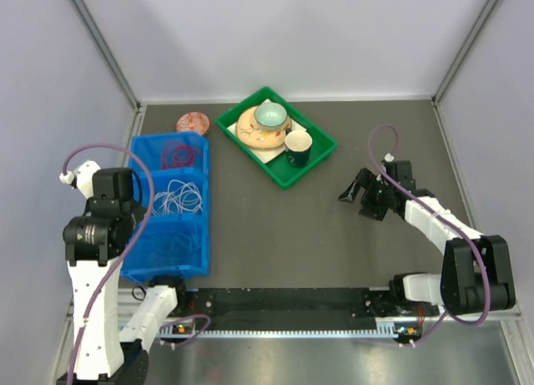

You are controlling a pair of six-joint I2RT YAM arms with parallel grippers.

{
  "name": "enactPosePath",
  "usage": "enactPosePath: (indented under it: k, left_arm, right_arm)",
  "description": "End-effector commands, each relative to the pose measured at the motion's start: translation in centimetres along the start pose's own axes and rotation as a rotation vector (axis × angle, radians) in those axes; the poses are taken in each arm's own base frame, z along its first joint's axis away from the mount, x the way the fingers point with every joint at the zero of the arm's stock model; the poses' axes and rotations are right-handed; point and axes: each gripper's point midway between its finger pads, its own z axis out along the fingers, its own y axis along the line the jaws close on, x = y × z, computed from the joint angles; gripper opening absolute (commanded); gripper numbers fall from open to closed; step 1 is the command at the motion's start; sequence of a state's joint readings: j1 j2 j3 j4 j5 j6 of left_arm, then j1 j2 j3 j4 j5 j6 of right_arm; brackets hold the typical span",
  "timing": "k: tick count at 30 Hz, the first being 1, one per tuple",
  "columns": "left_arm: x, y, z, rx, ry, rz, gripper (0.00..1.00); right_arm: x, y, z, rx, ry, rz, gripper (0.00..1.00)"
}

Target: Untangle the cables

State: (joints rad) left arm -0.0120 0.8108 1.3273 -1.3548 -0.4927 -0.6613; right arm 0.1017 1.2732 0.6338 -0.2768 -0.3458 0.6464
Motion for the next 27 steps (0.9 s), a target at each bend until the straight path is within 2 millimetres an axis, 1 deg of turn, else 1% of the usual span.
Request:
enactPosePath:
  k: [1,3,4,7,9,14,17,18,19,23,24,27]
  left_arm:
    - [1.6,3.0,-1.7,-0.076,0.038,-0.008,0.00]
    - [2.4,3.1,-1.1,-0.087,0.066,0.001,0.00]
    - [3.7,3.1,-0.2,-0.110,0.113,0.023,0.00]
    - [5.7,3.3,1.3,-0.171,0.176,-0.002,0.00]
    - [6.2,3.4,2.0,-0.215,0.196,-0.021,0.00]
    - [6.9,3.8,3.1,-0.291,0.210,-0.039,0.00]
    - [8.0,4.1,4.0,-0.345,0.237,-0.056,0.00]
    - [8.8,4.5,4.5,-0.380,0.260,-0.043,0.00]
    - [9.2,4.7,4.7,-0.397,0.269,-0.044,0.00]
    - [10.2,5.4,5.6,-0.474,0.271,-0.073,0.00]
    - [10.8,5.6,5.8,-0.495,0.287,-0.063,0.00]
    - [11.1,5.6,6.2,-0.525,0.298,-0.073,0.00]
  right_arm:
    - [-1.5,1.2,-0.1,-0.039,-0.033,-0.027,0.88]
    - [-1.4,1.0,0.0,-0.036,-0.030,-0.025,0.88]
    - [-1.4,1.1,0.0,-0.037,-0.029,-0.025,0.88]
    - [-1.5,1.2,0.1,-0.042,-0.025,-0.025,0.88]
    - [-1.3,1.2,0.1,-0.044,-0.020,-0.024,0.88]
    - [-1.3,1.0,0.1,-0.039,-0.023,-0.024,0.88]
    - [-1.0,0.8,0.2,-0.034,-0.018,-0.024,0.88]
    - [-1.0,0.6,0.3,-0.030,-0.017,-0.021,0.88]
    - [-1.0,0.7,0.3,-0.030,-0.017,-0.022,0.88]
    - [-1.0,0.5,0.5,-0.027,-0.012,-0.022,0.88]
    - [-1.0,0.5,0.6,-0.026,-0.011,-0.018,0.88]
    - [-1.1,0.6,0.6,-0.028,-0.011,-0.019,0.88]
